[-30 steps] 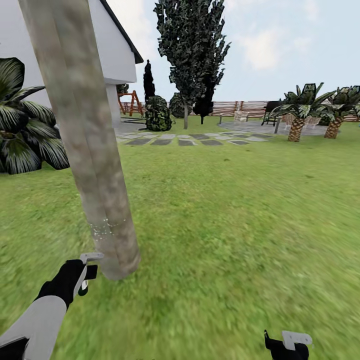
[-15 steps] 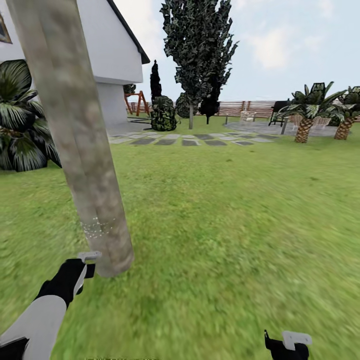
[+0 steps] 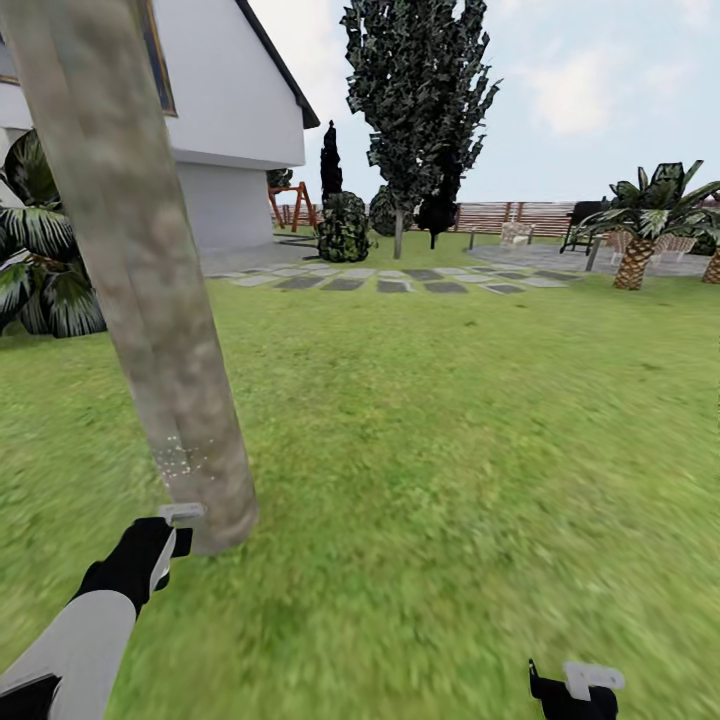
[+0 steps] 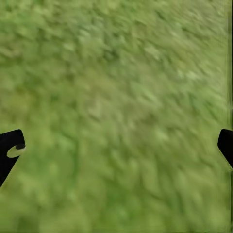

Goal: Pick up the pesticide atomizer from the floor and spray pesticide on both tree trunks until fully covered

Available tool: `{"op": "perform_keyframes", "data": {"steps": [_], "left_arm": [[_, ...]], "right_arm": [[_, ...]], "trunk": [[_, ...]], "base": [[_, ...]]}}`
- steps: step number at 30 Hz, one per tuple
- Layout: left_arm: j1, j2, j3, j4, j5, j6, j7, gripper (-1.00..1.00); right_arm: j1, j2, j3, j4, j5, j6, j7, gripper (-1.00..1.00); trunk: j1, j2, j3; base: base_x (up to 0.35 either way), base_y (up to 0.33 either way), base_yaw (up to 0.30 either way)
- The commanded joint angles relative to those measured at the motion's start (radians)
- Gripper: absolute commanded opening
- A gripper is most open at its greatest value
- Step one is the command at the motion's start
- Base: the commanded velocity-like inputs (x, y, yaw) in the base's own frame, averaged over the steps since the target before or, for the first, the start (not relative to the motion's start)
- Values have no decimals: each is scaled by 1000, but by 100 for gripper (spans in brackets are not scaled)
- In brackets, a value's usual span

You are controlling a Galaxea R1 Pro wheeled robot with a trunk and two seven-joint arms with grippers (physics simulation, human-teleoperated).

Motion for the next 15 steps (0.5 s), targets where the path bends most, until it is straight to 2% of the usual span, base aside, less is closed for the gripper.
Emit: {"op": "perform_keyframes", "data": {"steps": [1,7,10,15], "left_arm": [[-1,-1,3,-2,0,5,1,-100],[-1,-1,6,-2,0,5,6,-100],[-1,-1,7,-2,1,5,6,-100],[-1,-1,8,-2,1,5,6,-100]], "right_arm": [[-1,0,-4,2,11,-3,-7,100],[-1,0,-4,2,11,-3,-7,100],[-1,0,-4,2,11,-3,-7,100],[-1,0,-4,2,11,-3,-7,100]], "trunk": [[0,0,-1],[0,0,-1],[0,0,-1],[0,0,-1]], "base": [[32,-277,0],[4,-276,26],[25,-276,234],[173,-251,274]]}}
